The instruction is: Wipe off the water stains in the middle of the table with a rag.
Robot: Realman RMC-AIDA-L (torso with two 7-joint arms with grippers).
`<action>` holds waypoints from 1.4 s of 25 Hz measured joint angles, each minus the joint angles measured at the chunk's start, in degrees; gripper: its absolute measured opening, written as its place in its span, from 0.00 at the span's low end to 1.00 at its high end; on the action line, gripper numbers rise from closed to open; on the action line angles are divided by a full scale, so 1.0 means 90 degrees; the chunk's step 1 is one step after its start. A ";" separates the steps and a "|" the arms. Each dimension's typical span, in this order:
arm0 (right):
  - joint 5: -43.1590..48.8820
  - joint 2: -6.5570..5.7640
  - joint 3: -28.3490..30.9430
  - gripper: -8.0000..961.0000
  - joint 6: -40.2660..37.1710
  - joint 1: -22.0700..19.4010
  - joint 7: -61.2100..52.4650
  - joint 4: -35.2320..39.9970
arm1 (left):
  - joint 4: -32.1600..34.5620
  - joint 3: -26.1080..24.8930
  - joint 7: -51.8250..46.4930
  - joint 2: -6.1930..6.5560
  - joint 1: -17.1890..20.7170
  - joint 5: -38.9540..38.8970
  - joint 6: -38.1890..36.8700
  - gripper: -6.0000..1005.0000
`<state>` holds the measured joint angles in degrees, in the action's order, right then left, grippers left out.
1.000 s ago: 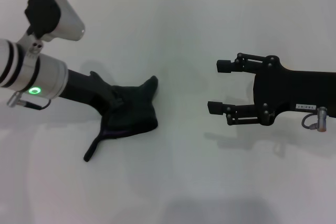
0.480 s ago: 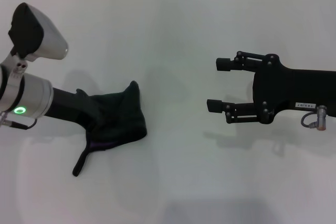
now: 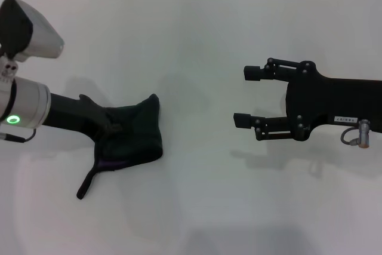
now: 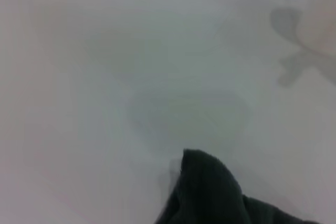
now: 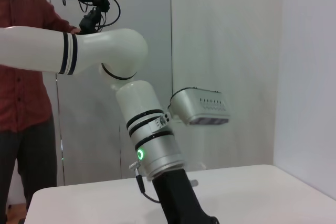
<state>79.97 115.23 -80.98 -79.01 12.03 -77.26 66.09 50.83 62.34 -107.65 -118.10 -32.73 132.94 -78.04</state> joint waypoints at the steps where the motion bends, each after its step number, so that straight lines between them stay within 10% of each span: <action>1: 0.0000 0.0000 0.0001 0.86 0.0000 0.0001 0.0000 0.0000 | 0.0005 -0.0059 0.0002 -0.0002 -0.0012 -0.0001 -0.0034 0.05; 16: -0.0055 -0.0001 0.0042 0.86 0.0000 0.0001 -0.0001 0.0007 | 0.1146 -0.0968 0.0342 -0.0041 0.0339 -0.0286 -0.1325 0.56; 26: -0.0067 0.0000 0.0113 0.86 0.0064 0.0006 -0.0057 0.0001 | 0.1643 -0.1998 0.1162 0.0274 0.0899 -0.1658 -0.3146 0.88; 35: 0.0271 -0.0031 0.0594 0.86 0.0026 0.0116 -0.0331 -0.0009 | 0.1575 -0.1845 0.1470 0.0471 0.0957 -0.1833 -0.3888 0.88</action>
<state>82.42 114.95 -75.63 -78.78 13.08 -80.24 66.01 65.01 45.74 -94.42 -113.86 -24.12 116.45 -113.04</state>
